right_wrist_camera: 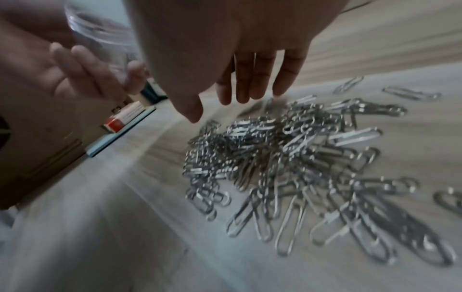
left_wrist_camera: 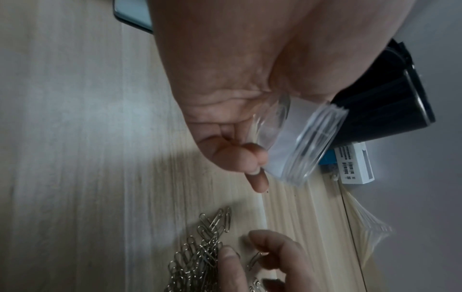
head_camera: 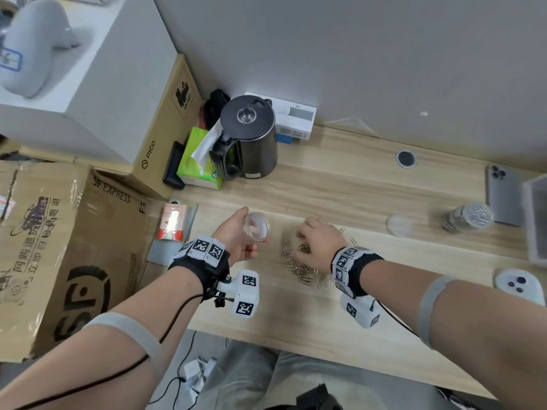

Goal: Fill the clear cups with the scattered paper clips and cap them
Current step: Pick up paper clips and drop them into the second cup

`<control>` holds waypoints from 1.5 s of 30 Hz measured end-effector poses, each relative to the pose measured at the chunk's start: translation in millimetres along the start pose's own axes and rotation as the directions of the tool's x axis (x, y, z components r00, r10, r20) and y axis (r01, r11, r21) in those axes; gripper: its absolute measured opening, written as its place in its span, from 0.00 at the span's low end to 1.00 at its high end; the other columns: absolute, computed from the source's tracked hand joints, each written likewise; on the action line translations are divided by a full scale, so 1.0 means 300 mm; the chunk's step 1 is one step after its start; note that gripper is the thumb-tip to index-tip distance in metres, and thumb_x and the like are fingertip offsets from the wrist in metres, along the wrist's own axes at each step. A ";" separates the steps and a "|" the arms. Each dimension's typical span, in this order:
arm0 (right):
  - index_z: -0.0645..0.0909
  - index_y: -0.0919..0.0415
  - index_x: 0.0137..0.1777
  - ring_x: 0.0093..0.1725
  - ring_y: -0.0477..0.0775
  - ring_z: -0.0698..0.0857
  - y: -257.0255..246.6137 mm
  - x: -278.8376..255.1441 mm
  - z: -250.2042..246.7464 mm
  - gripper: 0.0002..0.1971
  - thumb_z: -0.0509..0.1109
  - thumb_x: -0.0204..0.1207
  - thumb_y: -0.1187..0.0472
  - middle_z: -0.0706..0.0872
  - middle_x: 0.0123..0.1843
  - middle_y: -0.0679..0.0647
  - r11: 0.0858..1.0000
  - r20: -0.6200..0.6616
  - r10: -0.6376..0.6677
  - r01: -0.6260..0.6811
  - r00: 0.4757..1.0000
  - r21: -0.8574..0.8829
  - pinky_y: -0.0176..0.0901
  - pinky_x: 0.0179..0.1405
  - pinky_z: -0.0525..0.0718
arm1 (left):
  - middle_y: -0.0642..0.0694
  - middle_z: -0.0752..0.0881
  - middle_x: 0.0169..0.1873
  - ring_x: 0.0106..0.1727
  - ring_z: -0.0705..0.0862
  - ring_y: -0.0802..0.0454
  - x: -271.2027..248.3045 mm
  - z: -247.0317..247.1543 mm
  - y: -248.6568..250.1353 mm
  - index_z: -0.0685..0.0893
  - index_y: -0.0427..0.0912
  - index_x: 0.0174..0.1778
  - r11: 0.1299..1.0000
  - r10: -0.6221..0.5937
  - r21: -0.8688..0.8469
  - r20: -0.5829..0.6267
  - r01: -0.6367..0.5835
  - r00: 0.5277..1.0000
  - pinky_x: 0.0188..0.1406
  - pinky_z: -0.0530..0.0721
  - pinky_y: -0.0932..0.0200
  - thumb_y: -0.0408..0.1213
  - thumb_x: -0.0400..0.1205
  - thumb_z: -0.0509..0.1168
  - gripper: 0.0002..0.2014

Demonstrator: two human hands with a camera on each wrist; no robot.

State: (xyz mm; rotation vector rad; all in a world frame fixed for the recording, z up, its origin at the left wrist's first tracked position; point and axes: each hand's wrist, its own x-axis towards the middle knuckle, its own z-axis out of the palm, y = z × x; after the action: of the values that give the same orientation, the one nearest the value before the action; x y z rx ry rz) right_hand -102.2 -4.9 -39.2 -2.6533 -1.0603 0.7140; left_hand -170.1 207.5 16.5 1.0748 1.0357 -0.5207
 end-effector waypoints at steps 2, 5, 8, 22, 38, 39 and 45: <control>0.74 0.50 0.67 0.64 0.54 0.73 0.002 0.013 -0.015 0.31 0.70 0.67 0.36 0.75 0.63 0.49 0.996 0.036 -0.092 0.093 0.995 -0.018 0.52 0.61 0.77 | 0.32 0.90 0.44 0.20 0.73 0.51 0.006 0.005 0.004 0.80 0.40 0.65 1.000 0.001 -0.001 -0.005 -0.001 1.000 0.20 0.77 0.62 0.58 0.89 0.51 0.26; 0.71 0.50 0.71 0.70 0.56 0.67 -0.043 0.021 -0.002 0.36 0.74 0.62 0.40 0.71 0.71 0.52 0.946 0.158 -0.285 0.304 0.945 -0.113 0.54 0.66 0.72 | 0.32 0.89 0.43 0.20 0.73 0.51 0.006 0.005 -0.002 0.82 0.41 0.56 1.000 -0.004 -0.001 -0.001 0.004 1.000 0.21 0.76 0.62 0.58 0.89 0.51 0.24; 0.76 0.52 0.66 0.71 0.58 0.69 -0.088 0.024 0.031 0.28 0.74 0.66 0.47 0.74 0.67 0.54 0.897 0.238 -0.341 0.390 0.909 -0.206 0.55 0.66 0.73 | 0.33 0.90 0.42 0.23 0.73 0.49 0.006 0.001 -0.017 0.82 0.42 0.53 1.000 -0.013 0.007 -0.007 0.013 1.000 0.23 0.76 0.61 0.58 0.89 0.51 0.23; 0.86 0.51 0.51 0.59 0.56 0.77 0.110 -0.048 -0.032 0.09 0.69 0.73 0.54 0.81 0.56 0.49 0.958 0.053 -0.264 0.268 0.963 -0.099 0.50 0.55 0.78 | 0.31 0.89 0.43 0.23 0.70 0.49 0.017 0.048 -0.006 0.79 0.42 0.60 0.999 -0.024 0.025 -0.060 0.025 0.998 0.21 0.75 0.63 0.58 0.89 0.52 0.23; 0.86 0.50 0.40 0.56 0.56 0.79 0.120 -0.107 -0.010 0.06 0.73 0.67 0.63 0.84 0.47 0.46 0.888 0.215 -0.349 0.395 0.912 -0.235 0.54 0.59 0.76 | 0.30 0.89 0.47 0.25 0.71 0.49 0.016 0.105 -0.009 0.79 0.42 0.63 0.996 -0.012 0.089 -0.041 0.016 0.999 0.22 0.77 0.62 0.58 0.89 0.51 0.24; 0.86 0.50 0.42 0.57 0.56 0.79 0.139 -0.116 -0.027 0.06 0.73 0.68 0.62 0.84 0.48 0.46 0.909 0.178 -0.332 0.365 0.926 -0.203 0.54 0.58 0.76 | 0.30 0.89 0.47 0.25 0.71 0.49 0.015 0.115 -0.008 0.79 0.42 0.63 0.996 -0.010 0.092 -0.039 0.014 0.999 0.21 0.77 0.62 0.58 0.89 0.51 0.23; 0.62 0.49 0.79 0.72 0.57 0.68 0.222 -0.151 -0.094 0.55 0.81 0.51 0.34 0.65 0.75 0.54 0.991 0.074 0.133 -0.134 0.988 0.008 0.57 0.65 0.80 | 0.30 0.89 0.46 0.25 0.71 0.49 0.013 0.175 0.010 0.78 0.43 0.62 0.993 0.000 0.118 -0.016 0.002 1.000 0.20 0.76 0.62 0.57 0.89 0.51 0.22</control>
State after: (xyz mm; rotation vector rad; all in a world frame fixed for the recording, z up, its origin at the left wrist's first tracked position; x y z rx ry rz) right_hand -76.7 -84.4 -21.7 -2.7261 -0.8987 0.8471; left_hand -143.5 162.3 19.7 1.1847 1.0295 -0.5805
